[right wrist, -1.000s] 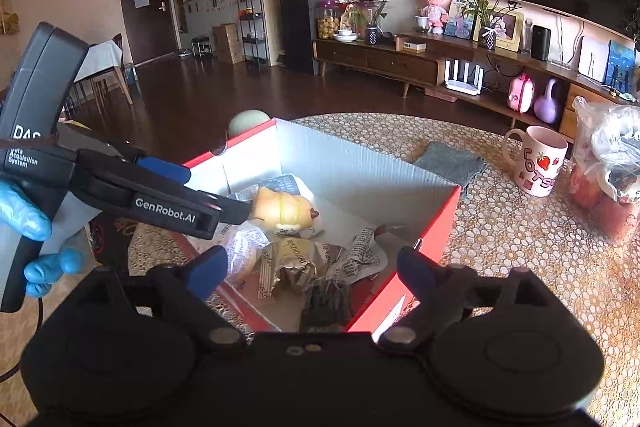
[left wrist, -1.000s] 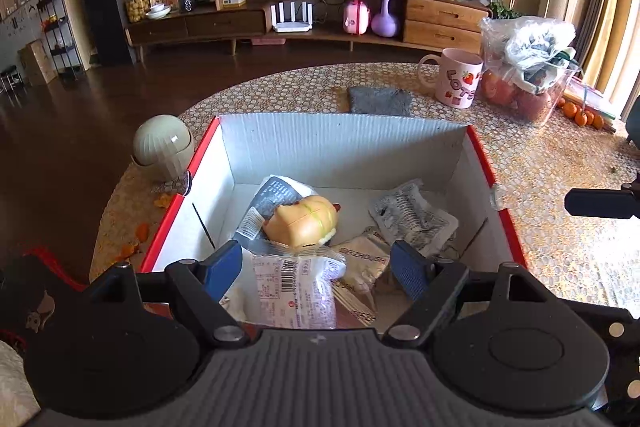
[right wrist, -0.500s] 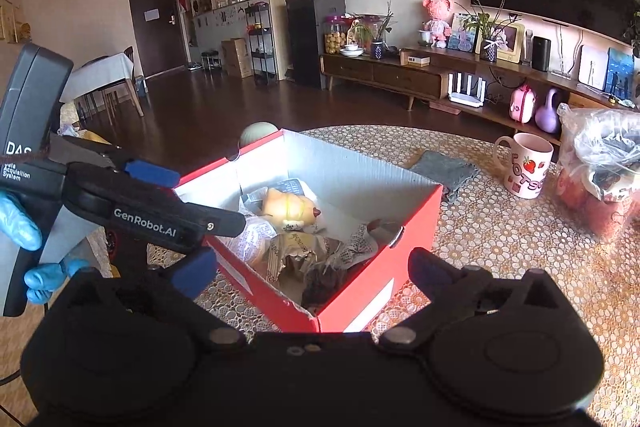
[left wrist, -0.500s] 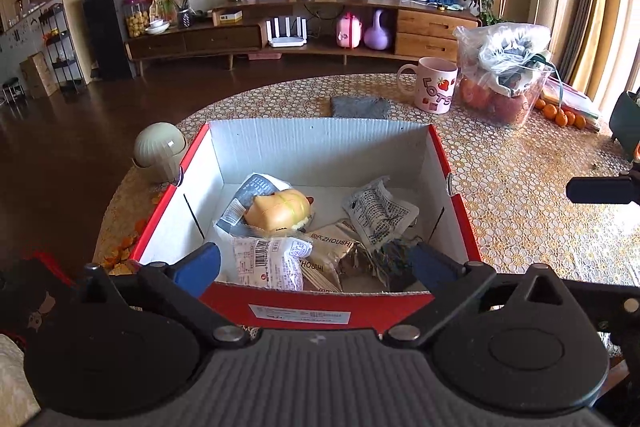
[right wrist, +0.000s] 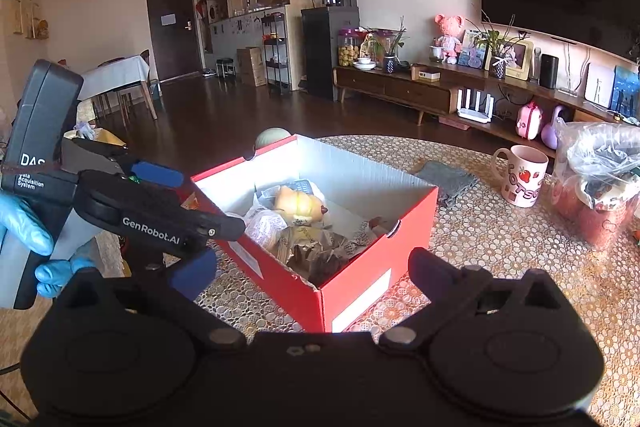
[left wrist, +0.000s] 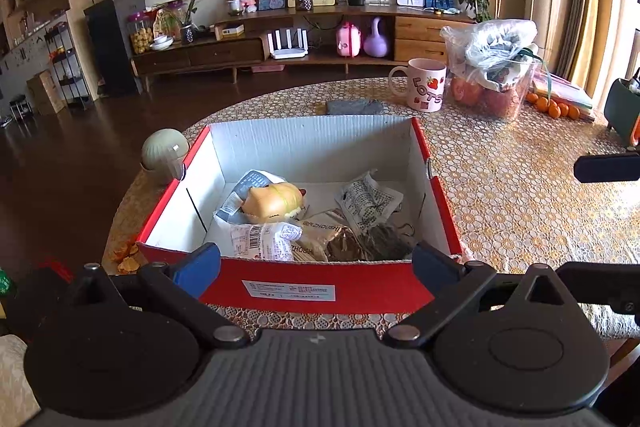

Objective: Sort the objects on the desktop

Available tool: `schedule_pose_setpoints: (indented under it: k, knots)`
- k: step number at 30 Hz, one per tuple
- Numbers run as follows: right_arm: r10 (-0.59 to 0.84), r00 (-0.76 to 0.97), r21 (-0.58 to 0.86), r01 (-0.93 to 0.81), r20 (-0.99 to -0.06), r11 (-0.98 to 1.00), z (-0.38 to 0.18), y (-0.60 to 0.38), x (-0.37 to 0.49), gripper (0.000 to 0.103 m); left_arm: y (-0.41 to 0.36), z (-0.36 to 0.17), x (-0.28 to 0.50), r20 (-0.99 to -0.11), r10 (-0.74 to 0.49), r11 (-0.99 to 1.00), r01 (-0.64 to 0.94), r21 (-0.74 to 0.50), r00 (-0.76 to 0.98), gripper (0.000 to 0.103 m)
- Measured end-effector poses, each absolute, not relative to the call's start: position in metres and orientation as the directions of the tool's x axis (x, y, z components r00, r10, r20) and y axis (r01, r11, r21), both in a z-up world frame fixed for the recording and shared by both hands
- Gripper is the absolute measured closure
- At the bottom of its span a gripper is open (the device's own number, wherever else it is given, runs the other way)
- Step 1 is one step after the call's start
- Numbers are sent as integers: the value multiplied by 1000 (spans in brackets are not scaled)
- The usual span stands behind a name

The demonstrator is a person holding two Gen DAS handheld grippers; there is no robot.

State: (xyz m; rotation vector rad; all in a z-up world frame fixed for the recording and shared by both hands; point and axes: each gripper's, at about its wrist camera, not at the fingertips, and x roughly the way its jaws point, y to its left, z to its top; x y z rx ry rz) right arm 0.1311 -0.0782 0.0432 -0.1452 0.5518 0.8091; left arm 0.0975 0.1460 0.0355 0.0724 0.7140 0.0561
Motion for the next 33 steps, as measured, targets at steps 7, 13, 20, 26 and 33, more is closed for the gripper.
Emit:
schedule_pose_setpoints:
  k: [7,13,20,26,33]
  knots:
    - [654,554,86,-726,-515,683,44,-82,126,1,141,36,88,-651,82,995,-30,91,754,1]
    - [645,562,88,-714,-518,694,41,-84,125,1,143,33,87,-652,82,996,-35,85,753,1]
    - [634,567,97,-701,-526,707,37,-93,125,1,139,29,85,-657,65,997,-21,75,751,1]
    - [624,572,107,-686,-532,719,33,-103,124,1,134,28,84,-661,50,998,-20,54,749,1]
    - [621,571,124,-675,-536,728,30,-112,122,1,128,28,82,-649,80,996,-30,88,757,1]
